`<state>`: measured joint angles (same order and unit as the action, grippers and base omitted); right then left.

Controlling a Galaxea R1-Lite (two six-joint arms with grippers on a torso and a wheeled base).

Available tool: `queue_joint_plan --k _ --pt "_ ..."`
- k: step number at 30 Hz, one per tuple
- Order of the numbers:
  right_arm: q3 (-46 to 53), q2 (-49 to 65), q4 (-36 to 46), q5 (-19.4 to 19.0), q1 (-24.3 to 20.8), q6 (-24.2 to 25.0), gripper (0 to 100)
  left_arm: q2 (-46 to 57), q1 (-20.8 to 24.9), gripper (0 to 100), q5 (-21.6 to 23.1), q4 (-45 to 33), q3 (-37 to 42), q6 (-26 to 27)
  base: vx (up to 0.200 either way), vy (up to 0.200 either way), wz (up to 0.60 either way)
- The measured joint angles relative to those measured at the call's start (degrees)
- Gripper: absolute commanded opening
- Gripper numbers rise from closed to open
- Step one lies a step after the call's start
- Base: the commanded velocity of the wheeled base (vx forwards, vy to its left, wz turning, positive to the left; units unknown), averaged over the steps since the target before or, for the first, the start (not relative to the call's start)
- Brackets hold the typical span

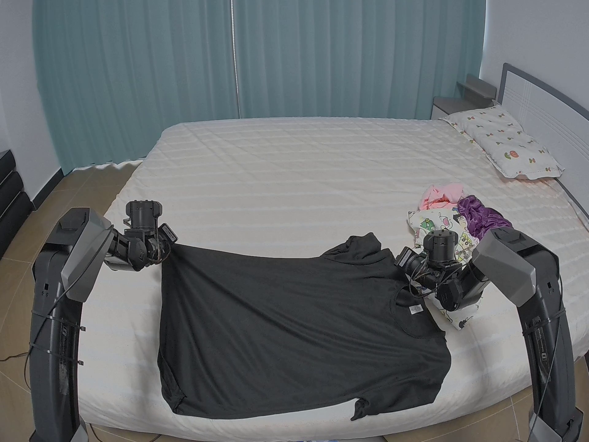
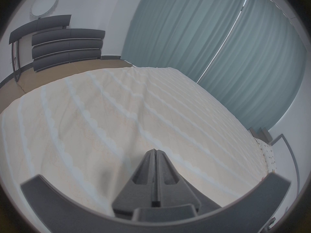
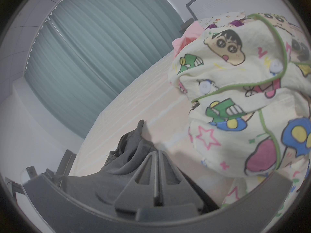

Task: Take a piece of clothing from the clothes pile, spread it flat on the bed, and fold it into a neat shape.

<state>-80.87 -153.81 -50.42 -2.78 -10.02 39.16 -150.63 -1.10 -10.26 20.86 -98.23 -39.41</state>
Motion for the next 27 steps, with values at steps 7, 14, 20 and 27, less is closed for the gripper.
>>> queue_joint_plan --k 7,14,20,27 --pt "-0.20 0.66 2.01 -2.12 -0.23 -0.67 100 -0.01 0.13 0 0.00 -0.01 0.61 -0.18 0.000 0.000 0.00" --pt "-1.54 0.66 1.79 -2.17 -0.26 -0.73 100 0.11 0.16 0 0.00 -0.41 0.72 -0.20 0.000 0.000 0.00" --pt "-3.72 -0.30 1.97 -2.12 -0.30 -0.78 100 0.38 0.16 0 -0.02 -1.12 0.83 -0.29 0.000 0.000 0.00" --pt "-8.68 -3.30 4.22 -1.78 -0.48 -0.79 0 0.73 0.16 0 -0.07 -1.18 1.05 -0.95 0.000 0.000 0.00"
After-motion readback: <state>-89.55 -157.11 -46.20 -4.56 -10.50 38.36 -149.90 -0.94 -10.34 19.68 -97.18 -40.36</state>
